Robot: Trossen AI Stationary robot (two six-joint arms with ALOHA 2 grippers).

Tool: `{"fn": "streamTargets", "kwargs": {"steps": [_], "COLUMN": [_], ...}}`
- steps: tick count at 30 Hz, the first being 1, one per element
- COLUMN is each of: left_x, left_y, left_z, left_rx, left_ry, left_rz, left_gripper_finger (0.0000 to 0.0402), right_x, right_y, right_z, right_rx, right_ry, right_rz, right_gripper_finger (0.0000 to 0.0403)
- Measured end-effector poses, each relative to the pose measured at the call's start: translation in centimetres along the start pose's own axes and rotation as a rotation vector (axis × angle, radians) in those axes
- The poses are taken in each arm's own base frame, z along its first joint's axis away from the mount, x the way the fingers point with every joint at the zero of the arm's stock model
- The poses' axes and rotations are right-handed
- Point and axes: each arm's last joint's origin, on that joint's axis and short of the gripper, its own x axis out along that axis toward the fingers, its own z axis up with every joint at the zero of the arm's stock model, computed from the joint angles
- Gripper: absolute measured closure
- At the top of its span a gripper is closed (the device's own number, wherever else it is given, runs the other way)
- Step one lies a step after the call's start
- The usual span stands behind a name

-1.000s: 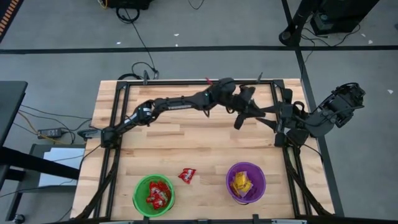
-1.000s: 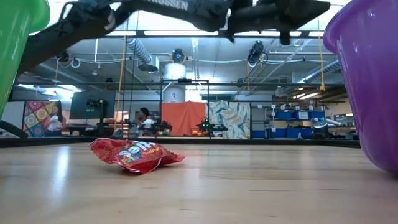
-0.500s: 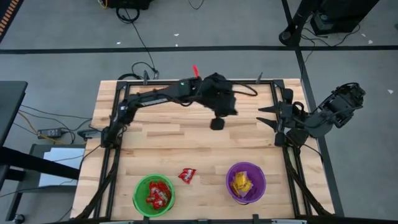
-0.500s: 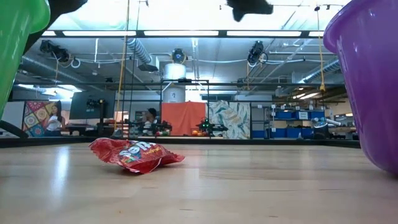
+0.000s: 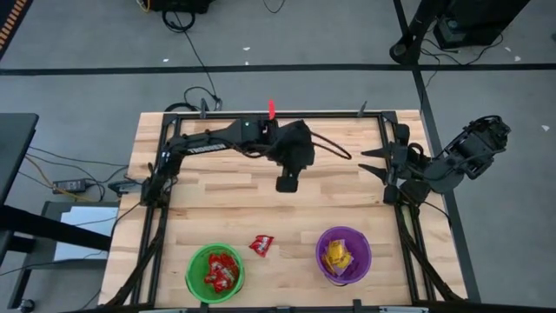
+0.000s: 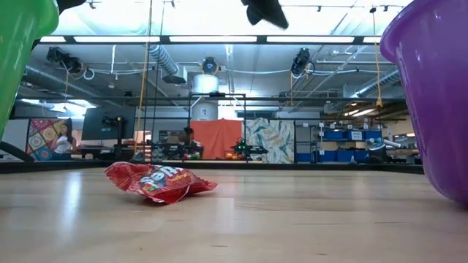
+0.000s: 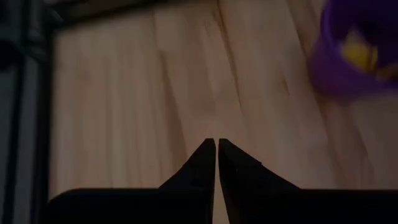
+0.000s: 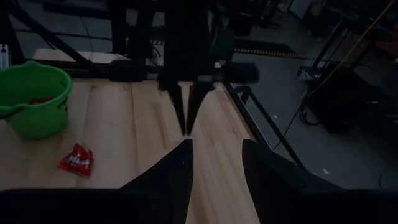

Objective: Sort candy by brand, put in halloween buckets
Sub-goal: Put the red candy into the green bucket

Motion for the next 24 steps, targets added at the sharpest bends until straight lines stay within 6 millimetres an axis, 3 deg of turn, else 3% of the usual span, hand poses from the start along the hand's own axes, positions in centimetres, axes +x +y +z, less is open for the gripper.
{"fn": "streamTargets", "kwargs": {"steps": [3,7,15,18,21,24], "left_x": [-2.1,-7.3,-20.8,-23.6,-24.4,-25.0], "left_y": [0.4,1.2,0.9,-0.4,-1.4,-1.8], "left_z": [1.2,2.7,1.6,1.0,0.1,-2.0], "left_rx": [-0.011,-0.010,-0.036,-0.013,-0.010,-0.056], "left_ry": [-0.149,-0.426,-0.844,-0.921,-0.889,-0.815], "left_rz": [0.051,0.131,0.172,0.150,0.171,0.254], "left_gripper_finger": [0.0378,0.0378,0.0378,0.0378,0.0378,0.0378], "right_x": [0.0,0.0,0.0,0.0,0.0,0.0], "right_y": [0.0,0.0,0.0,0.0,0.0,0.0], "right_z": [0.0,0.0,0.1,0.1,0.2,0.2], "right_rx": [-0.010,-0.010,0.016,0.008,0.006,0.005], "right_ry": [0.000,-0.003,-0.008,-0.013,-0.019,-0.022], "right_rz": [-0.001,-0.008,-0.002,-0.019,-0.021,-0.015], "right_gripper_finger": [0.0253,0.0253,0.0253,0.0253,0.0253,0.0253]}}
